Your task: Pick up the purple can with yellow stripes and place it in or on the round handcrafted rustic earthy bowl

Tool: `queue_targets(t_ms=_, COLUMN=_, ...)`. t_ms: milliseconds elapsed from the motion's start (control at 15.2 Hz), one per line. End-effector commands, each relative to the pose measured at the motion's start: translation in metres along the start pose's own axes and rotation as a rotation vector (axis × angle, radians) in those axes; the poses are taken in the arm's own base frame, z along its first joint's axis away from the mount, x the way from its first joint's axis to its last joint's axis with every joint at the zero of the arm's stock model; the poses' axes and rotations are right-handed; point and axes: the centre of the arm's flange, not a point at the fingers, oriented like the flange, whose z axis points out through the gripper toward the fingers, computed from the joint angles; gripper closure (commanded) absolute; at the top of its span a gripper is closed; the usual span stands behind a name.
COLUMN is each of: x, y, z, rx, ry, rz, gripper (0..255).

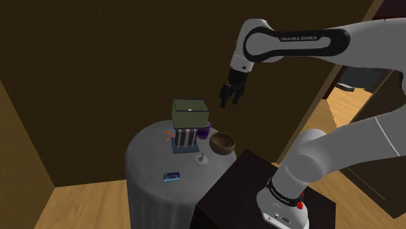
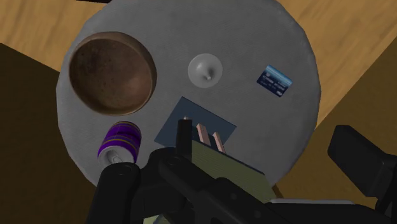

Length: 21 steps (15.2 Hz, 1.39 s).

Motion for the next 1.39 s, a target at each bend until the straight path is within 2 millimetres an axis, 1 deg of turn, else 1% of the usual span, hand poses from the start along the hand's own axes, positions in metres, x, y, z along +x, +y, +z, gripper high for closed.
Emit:
queue_targets(t_ms=0, x=0.015, y=0.013, z=0.019, rx=-0.006, ry=0.003, rz=0.002, gripper=0)
queue_targets(t_ms=1320, x=0.155, y=0.130, z=0.204, rx=-0.060, ry=0.017, rz=0.020, gripper=0)
